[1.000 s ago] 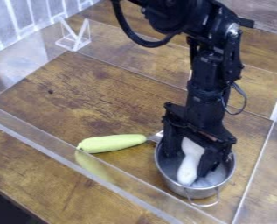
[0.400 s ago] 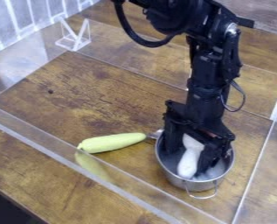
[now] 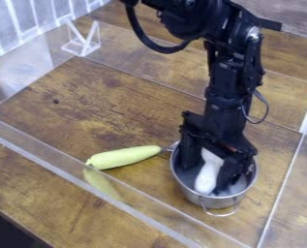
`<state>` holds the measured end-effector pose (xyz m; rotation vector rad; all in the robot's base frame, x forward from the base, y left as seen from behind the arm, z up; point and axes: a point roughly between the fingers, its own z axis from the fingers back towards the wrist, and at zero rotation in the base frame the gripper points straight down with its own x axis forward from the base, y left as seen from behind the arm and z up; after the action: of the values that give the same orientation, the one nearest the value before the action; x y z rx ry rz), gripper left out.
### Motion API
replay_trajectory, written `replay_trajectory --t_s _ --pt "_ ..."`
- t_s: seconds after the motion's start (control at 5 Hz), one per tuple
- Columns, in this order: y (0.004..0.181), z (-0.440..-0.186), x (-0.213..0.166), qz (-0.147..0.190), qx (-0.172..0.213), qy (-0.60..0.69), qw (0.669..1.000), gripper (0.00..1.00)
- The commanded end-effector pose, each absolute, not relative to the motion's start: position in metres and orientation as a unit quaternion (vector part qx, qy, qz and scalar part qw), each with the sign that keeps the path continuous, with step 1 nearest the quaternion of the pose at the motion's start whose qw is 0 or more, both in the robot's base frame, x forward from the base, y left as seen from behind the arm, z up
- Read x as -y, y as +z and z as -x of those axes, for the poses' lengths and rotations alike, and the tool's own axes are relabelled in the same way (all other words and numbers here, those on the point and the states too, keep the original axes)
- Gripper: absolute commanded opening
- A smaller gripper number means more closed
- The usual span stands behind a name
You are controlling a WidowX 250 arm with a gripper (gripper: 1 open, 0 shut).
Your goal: Remove the mushroom from the silver pot and put it on the table
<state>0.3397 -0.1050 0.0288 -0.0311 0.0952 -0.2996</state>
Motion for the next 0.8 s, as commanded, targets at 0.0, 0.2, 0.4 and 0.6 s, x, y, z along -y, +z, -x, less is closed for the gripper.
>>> replay_trajectory --t_s 0.0,0.2,0.4,0.6 --pt "0.047 -0.352 0.102 0.021 -0.016 -0.143 0.989 1.0" --pt "0.047 -0.352 0.102 0.022 -0.015 -0.144 0.989 1.0" --pt "0.047 -0.353 0.101 0.02 -0.013 -0.144 0.989 0.0" --pt "0.057 -0.355 0.099 0.013 -0.006 -0.142 0.99 0.0"
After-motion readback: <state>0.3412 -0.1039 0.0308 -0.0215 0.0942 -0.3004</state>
